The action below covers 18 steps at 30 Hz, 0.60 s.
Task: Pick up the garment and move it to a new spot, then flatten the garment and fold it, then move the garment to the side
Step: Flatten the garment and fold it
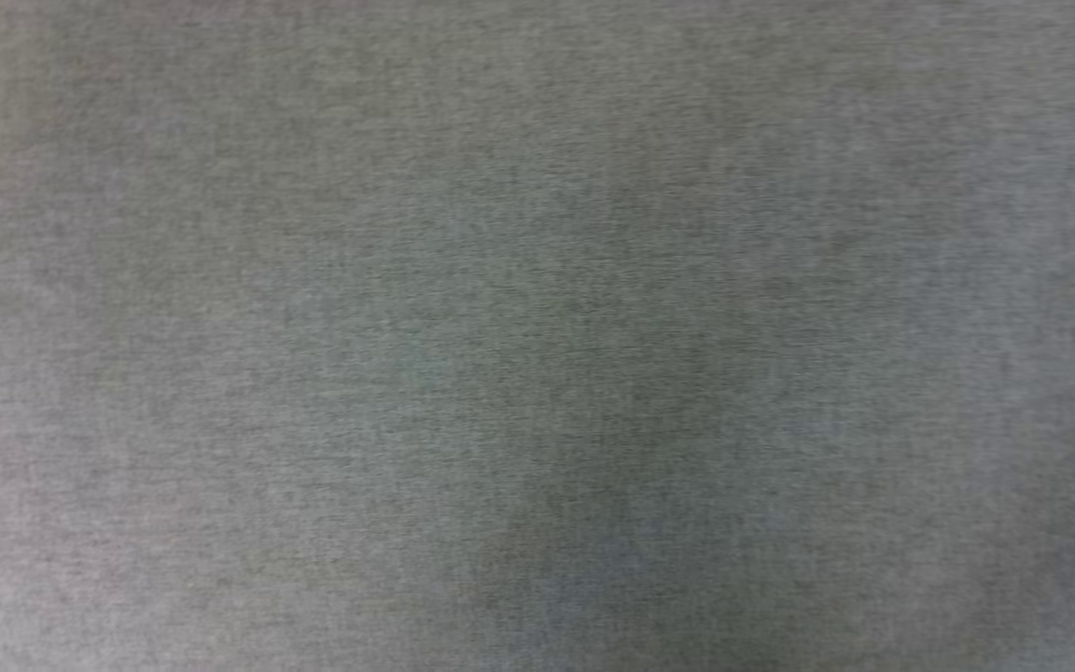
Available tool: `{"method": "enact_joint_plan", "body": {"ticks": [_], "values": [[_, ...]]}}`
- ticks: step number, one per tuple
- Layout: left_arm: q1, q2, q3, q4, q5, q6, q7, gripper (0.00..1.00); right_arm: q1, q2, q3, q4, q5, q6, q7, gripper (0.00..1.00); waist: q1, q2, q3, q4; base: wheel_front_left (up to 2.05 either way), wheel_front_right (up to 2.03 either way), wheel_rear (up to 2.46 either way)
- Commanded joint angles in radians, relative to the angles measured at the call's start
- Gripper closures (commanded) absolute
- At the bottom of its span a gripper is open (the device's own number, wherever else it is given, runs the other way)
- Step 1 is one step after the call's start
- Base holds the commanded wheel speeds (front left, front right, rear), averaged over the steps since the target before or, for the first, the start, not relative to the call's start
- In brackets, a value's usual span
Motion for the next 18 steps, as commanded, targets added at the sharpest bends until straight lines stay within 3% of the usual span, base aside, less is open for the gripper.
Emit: {"method": "enact_joint_plan", "body": {"ticks": [1, 7, 11, 18], "values": [[0.060, -0.006, -0.002, -0.012, -0.008, -0.002, -0.006, 1.00, 0.039, -0.005, 0.029, 0.032, 0.002, -0.001, -0.031, 1.00, -0.0003, 0.0000, 0.012, 0.022, 0.00, 0.00, 0.00], [0.332, -0.018, -0.011, -0.083, -0.029, -0.004, -0.005, 1.00, 0.180, 0.014, 0.099, 0.138, 0.003, -0.001, -0.092, 1.00, -0.0003, 0.0000, -0.037, 0.048, 0.00, 0.00, 0.00], [0.530, 0.023, -0.086, -0.131, -0.072, -0.005, -0.005, 1.00, 0.310, 0.022, 0.154, 0.162, 0.026, -0.001, -0.121, 1.00, -0.0003, 0.0000, -0.096, 0.056, 0.00, 0.00, 0.00], [0.869, 0.074, -0.174, -0.224, -0.139, -0.005, -0.005, 1.00, 0.554, -0.033, 0.264, 0.132, 0.107, -0.001, -0.141, 1.00, -0.0003, 0.0000, -0.231, 0.089, 0.00, 0.00, 0.00]]}}
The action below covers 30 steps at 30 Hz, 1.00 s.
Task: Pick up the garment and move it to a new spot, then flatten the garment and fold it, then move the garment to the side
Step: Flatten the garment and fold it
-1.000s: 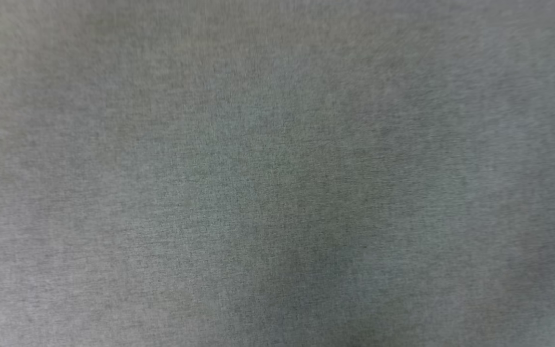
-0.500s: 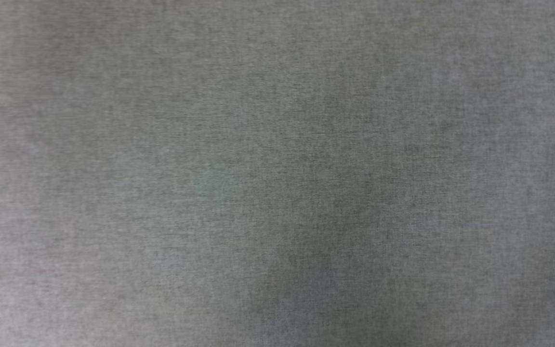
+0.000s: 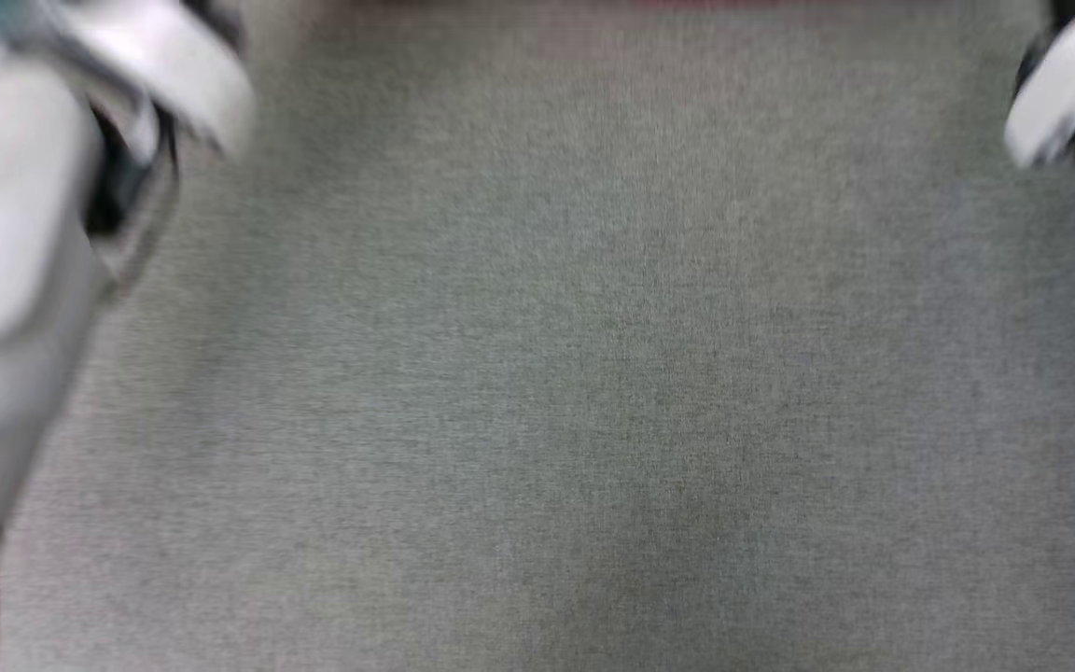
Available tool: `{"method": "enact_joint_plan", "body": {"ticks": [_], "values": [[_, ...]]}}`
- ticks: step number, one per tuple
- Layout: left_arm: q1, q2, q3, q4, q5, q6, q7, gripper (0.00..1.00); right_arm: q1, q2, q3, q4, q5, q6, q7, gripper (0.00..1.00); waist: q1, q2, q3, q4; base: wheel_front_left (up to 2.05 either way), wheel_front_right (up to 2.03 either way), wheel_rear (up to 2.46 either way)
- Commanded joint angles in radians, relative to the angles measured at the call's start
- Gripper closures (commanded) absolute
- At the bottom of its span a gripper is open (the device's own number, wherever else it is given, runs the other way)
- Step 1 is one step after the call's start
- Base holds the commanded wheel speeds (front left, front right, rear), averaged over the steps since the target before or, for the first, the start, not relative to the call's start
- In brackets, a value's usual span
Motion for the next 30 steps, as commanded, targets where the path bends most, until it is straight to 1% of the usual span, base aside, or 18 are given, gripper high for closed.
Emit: {"method": "enact_joint_plan", "body": {"ticks": [1, 2, 4, 7, 12, 17, 24, 27, 30], "values": [[0.110, 0.019, -0.020, -0.028, -0.020, -0.001, -0.001, 1.00, 0.094, -0.029, 0.042, -0.029, 0.035, -0.001, -0.005, 1.00, -0.0001, 0.0000, -0.095, 0.026, 0.00, 0.00, 0.00], [0.110, 0.019, -0.020, -0.028, -0.020, -0.001, -0.001, 1.00, 0.094, -0.029, 0.042, -0.029, 0.035, -0.001, -0.005, 1.00, -0.0001, 0.0000, -0.095, 0.026, 0.00, 0.00, 0.00], [0.205, 0.032, -0.034, -0.056, -0.038, 0.006, 0.004, 1.00, 0.175, -0.059, 0.089, -0.055, 0.060, -0.001, -0.002, 1.00, -0.0001, 0.0000, -0.140, 0.031, 0.00, 0.00, 0.00], [0.347, 0.063, -0.052, -0.109, -0.073, 0.022, 0.041, 1.00, 0.284, -0.102, 0.141, -0.095, 0.115, -0.001, 0.002, 1.00, -0.0001, 0.0000, -0.200, 0.038, 0.00, 0.00, 0.00], [0.574, 0.146, -0.090, -0.227, -0.147, 0.039, 0.168, 1.00, 0.437, -0.167, 0.191, -0.154, 0.189, -0.001, 0.016, 1.00, -0.0001, 0.0000, -0.285, 0.044, 0.00, 0.00, 0.00], [0.773, 0.229, -0.117, -0.396, -0.233, 0.087, 0.292, 1.00, 0.572, -0.225, 0.231, -0.210, 0.245, -0.001, 0.036, 1.00, -0.0001, 0.0000, -0.361, 0.054, 0.00, 0.00, 0.00], [1.002, 0.341, -0.150, -0.614, -0.348, 0.170, 0.429, 1.00, 0.743, -0.298, 0.244, -0.309, 0.328, -0.001, 0.076, 1.00, -0.0001, 0.0000, -0.447, 0.051, 0.00, 0.00, 0.00], [1.073, 0.383, -0.165, -0.681, -0.391, 0.185, 0.473, 1.00, 0.817, -0.324, 0.228, -0.355, 0.372, -0.001, 0.097, 1.00, -0.0001, 0.0000, -0.475, 0.050, 0.00, 0.00, 0.00], [1.131, 0.409, -0.176, -0.737, -0.436, 0.206, 0.502, 1.00, 0.893, -0.349, 0.207, -0.404, 0.399, -0.001, 0.118, 1.00, -0.0001, 0.0000, -0.497, 0.048, 0.00, 0.00, 0.00]]}}
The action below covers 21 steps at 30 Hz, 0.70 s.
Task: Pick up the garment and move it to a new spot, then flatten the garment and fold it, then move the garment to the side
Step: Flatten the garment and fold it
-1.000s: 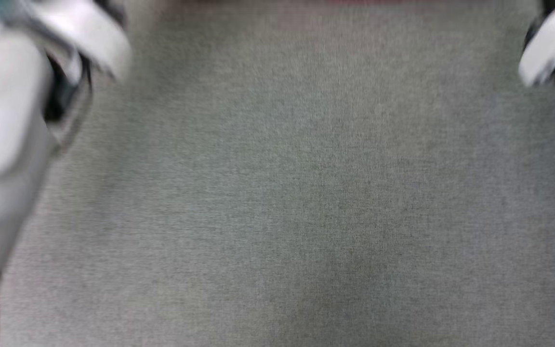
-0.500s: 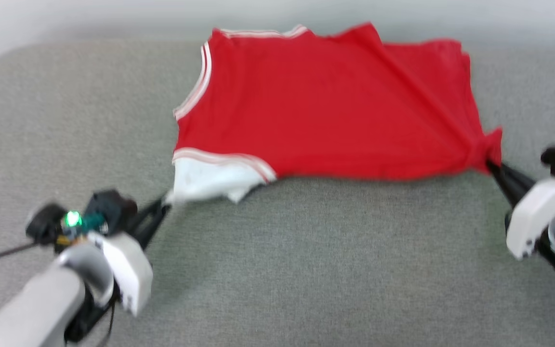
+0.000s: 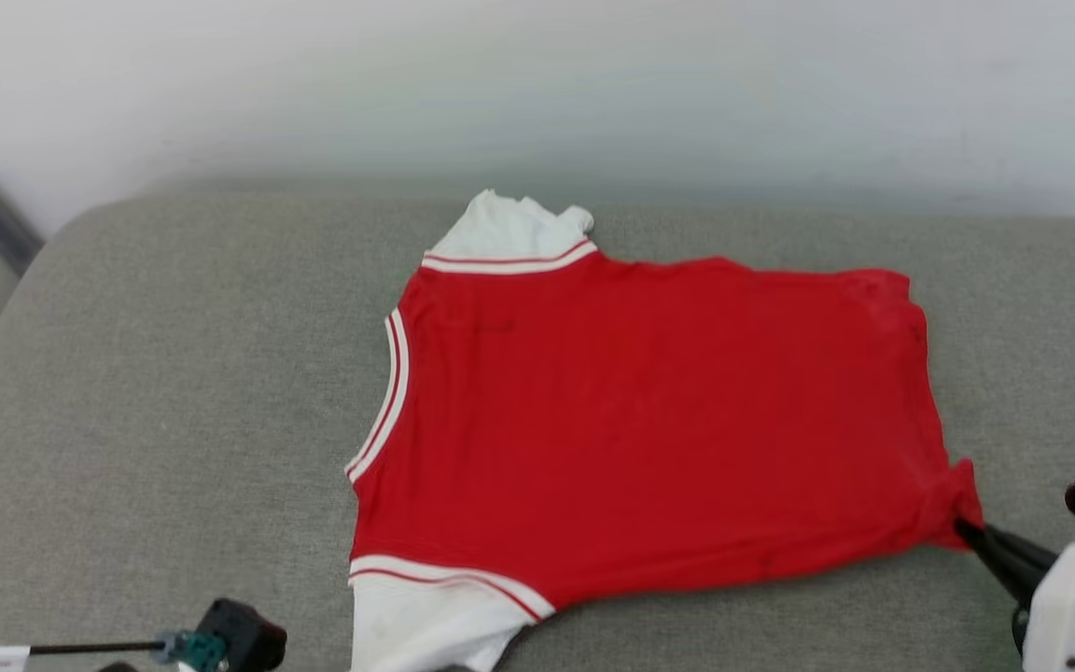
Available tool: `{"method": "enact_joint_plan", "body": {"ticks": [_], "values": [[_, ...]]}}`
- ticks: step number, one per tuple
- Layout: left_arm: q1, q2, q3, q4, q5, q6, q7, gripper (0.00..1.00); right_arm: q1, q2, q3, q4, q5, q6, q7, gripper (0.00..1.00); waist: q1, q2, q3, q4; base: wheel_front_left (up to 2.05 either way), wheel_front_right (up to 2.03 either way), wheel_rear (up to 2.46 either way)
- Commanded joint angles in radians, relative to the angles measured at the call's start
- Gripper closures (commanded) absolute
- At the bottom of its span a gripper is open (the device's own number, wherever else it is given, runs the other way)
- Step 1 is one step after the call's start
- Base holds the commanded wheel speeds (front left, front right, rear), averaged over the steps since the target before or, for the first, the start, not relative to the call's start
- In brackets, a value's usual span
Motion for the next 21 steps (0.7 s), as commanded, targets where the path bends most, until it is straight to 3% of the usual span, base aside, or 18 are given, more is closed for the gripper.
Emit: {"method": "enact_joint_plan", "body": {"ticks": [1, 9, 21], "values": [[0.033, 0.017, -0.005, -0.024, -0.022, 0.012, 0.013, 1.00, 0.052, -0.016, -0.018, -0.026, 0.013, -0.001, 0.011, 1.00, 0.0004, 0.0000, -0.018, -0.002, 0.00, 0.00, 0.00], [0.110, 0.055, -0.013, -0.108, -0.061, 0.040, 0.015, 1.00, 0.202, -0.045, -0.098, -0.156, 0.027, -0.001, 0.098, 1.00, 0.0004, 0.0000, -0.002, -0.032, 0.00, 0.00, 0.00], [-0.072, 0.073, 0.132, -0.113, 0.001, 0.050, -0.083, 1.00, 0.183, 0.014, -0.234, -0.265, -0.027, -0.001, 0.162, 1.00, 0.0004, 0.0000, 0.106, -0.066, 0.00, 0.00, 0.00]]}}
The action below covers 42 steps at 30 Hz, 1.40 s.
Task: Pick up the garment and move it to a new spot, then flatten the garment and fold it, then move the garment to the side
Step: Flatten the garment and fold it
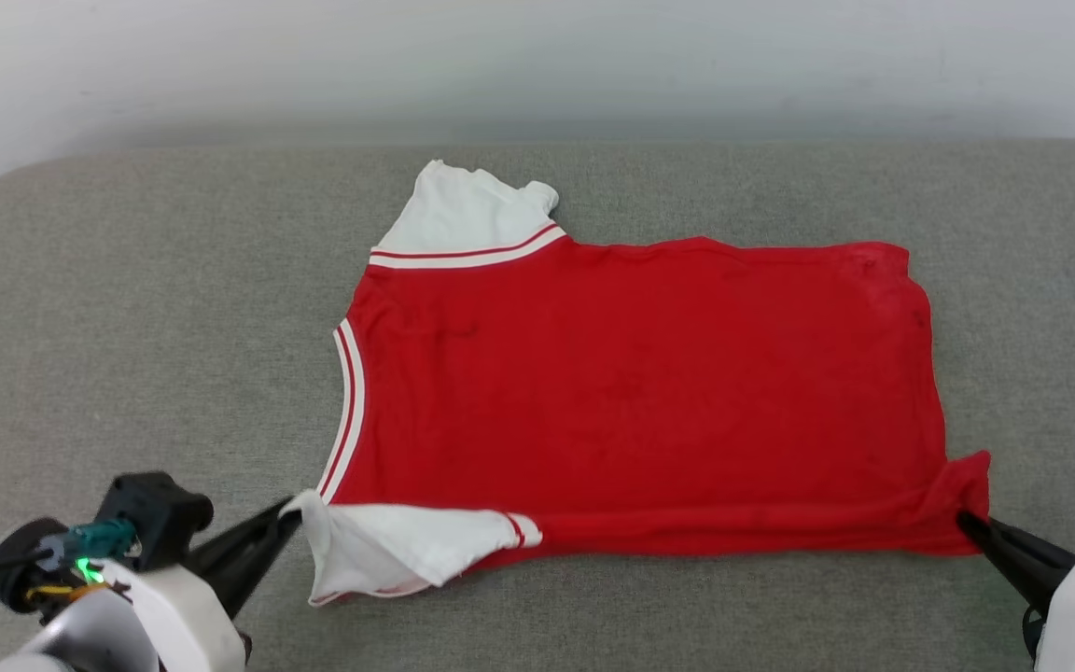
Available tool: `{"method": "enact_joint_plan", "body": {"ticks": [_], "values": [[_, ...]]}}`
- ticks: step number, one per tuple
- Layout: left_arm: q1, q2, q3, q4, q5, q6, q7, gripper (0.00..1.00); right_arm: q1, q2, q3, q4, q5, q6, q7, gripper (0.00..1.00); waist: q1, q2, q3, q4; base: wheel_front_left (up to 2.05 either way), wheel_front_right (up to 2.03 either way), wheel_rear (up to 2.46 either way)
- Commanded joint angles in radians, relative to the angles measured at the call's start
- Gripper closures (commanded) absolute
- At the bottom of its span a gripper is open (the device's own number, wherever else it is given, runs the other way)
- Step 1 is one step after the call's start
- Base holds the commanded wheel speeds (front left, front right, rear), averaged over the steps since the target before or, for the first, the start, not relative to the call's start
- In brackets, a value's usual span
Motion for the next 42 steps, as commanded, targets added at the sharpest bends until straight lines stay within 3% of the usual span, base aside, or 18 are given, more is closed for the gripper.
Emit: {"method": "enact_joint_plan", "body": {"ticks": [1, 8, 15, 25, 26, 27, 28, 29, 35, 42], "values": [[-0.045, -0.004, 0.018, 0.011, 0.017, -0.006, -0.014, 1.00, -0.022, 0.017, -0.025, -0.001, -0.012, -0.001, 0.014, 1.00, -0.0001, -0.0001, 0.036, -0.015, 0.00, 0.00, 0.00], [-0.197, -0.049, 0.044, 0.072, 0.060, -0.030, 0.008, 1.00, -0.080, 0.072, -0.090, -0.008, -0.057, -0.001, 0.048, 1.00, -0.0001, -0.0001, 0.113, -0.035, 0.00, 0.00, 0.00], [-0.326, -0.088, 0.026, 0.202, 0.091, -0.084, 0.057, 1.00, -0.177, 0.108, -0.075, 0.015, -0.095, -0.001, 0.127, 1.00, -0.0001, -0.0001, 0.185, -0.048, 0.00, 0.00, 0.00], [-0.446, -0.202, -0.040, 0.421, 0.142, -0.161, 0.064, 1.00, -0.267, 0.135, -0.051, 0.098, -0.169, -0.001, 0.220, 1.00, -0.0001, -0.0001, 0.227, -0.039, 0.00, 0.00, 0.00], [-0.455, -0.214, -0.043, 0.441, 0.150, -0.163, 0.056, 1.00, -0.270, 0.139, -0.054, 0.107, -0.175, -0.001, 0.226, 0.95, -0.0001, -0.0001, 0.227, -0.037, 0.00, 0.00, 0.00], [-0.459, -0.229, -0.045, 0.461, 0.154, -0.161, 0.046, 0.96, -0.274, 0.146, -0.057, 0.113, -0.180, -0.001, 0.229, 0.00, -0.0001, -0.0001, 0.226, -0.034, 0.00, 0.00, 0.00], [-0.462, -0.241, -0.051, 0.482, 0.159, -0.161, 0.036, 0.53, -0.277, 0.152, -0.061, 0.119, -0.183, -0.001, 0.233, 0.00, -0.0001, -0.0001, 0.223, -0.032, 0.00, 0.00, 0.00], [-0.464, -0.257, -0.053, 0.502, 0.159, -0.162, 0.027, 0.00, -0.278, 0.157, -0.061, 0.121, -0.185, -0.001, 0.234, 0.00, -0.0001, -0.0001, 0.218, -0.030, 0.00, 0.00, 0.00], [-0.449, -0.311, -0.051, 0.576, 0.150, -0.145, -0.027, 0.00, -0.269, 0.170, -0.081, 0.124, -0.197, -0.001, 0.247, 0.00, -0.0001, -0.0001, 0.176, -0.020, 0.00, 0.00, 0.00], [-0.379, -0.340, -0.010, 0.556, 0.089, -0.064, -0.043, 0.00, -0.213, 0.204, -0.151, 0.096, -0.257, -0.001, 0.337, 0.00, -0.0001, -0.0001, 0.090, -0.002, 0.00, 0.00, 0.00]]}}
